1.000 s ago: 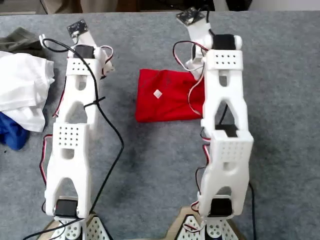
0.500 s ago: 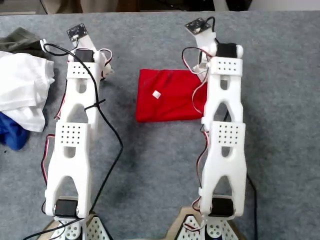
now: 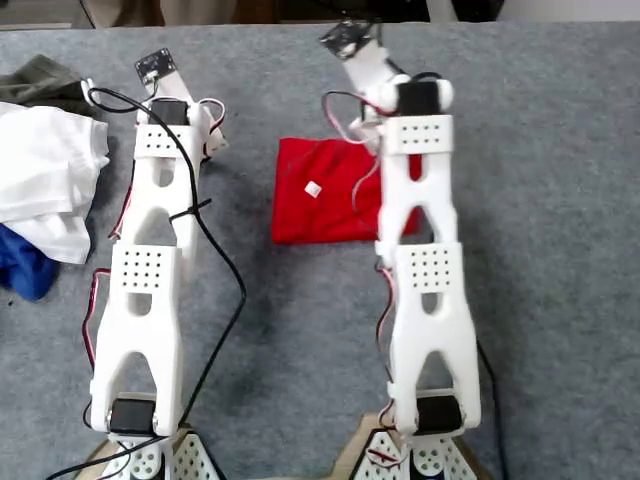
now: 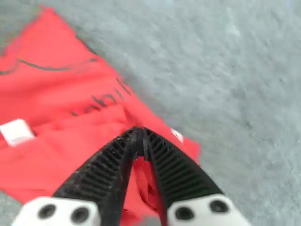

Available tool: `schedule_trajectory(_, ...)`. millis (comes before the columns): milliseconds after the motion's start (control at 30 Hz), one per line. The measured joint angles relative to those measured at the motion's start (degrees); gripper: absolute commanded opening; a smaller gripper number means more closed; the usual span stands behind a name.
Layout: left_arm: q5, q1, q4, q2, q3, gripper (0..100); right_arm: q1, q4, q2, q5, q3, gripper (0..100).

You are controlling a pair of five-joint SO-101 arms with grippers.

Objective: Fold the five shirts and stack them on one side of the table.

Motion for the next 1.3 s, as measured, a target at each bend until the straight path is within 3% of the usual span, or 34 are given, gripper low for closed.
schedule_trajectory(333,0.0,0.0,0.0,0.0,0.0,2,-0.4,-1.1,0.0,1.1,5.3,0.5)
schedule_trajectory(533,0.0,0.0,0.0,0.0,0.0,2,-0.4,4.5,0.0,4.4,5.4,0.5)
schedule_trajectory(800,0.0,0.0,0.0,0.0,0.0,2,3.8,7.1,-0.4,4.8,6.9,0.5)
schedule_trajectory(1300,0.0,0.0,0.0,0.0,0.0,2,6.1,7.1,-21.0,6.6,40.5,0.5)
